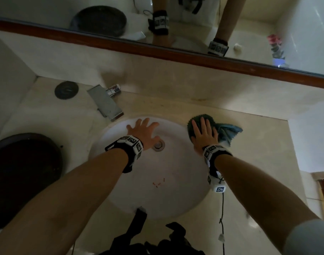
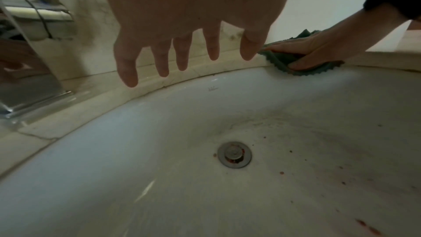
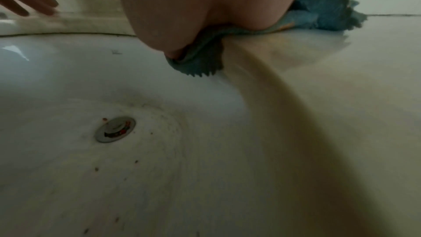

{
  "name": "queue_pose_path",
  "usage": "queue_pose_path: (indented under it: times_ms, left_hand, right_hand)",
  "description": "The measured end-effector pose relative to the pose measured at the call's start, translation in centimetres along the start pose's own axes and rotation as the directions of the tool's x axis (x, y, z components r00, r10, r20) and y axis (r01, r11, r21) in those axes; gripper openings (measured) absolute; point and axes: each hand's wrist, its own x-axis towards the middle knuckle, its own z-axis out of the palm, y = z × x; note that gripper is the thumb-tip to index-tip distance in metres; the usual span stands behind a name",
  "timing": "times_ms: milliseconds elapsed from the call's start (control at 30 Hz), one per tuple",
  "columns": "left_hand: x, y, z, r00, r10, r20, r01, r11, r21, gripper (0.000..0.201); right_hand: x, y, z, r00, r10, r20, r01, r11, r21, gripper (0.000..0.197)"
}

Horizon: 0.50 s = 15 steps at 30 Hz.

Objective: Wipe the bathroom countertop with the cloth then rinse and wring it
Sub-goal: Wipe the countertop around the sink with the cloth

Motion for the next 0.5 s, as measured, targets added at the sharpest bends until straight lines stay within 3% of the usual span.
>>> queue_pose_path:
  times_ms: [267,500]
  left_hand:
    - [0.3,-2.1,0.7,0.995,-0.098,-0.011,0.098,0.995,-0.017,0.062]
    - [-0.5,-3.3,0.7,0.988,-0.150,-0.023,0.150,0.989,-0.015,0.060]
  right_hand:
    - [5.6,-5.1,-1.9,0.971,-0.236,-0.031,0.233,0.969,-0.081,0.060]
    - [6.7,-7.3,-2.3,0.962,-0.271,-0.033,0.269,0.961,-0.055,0.058]
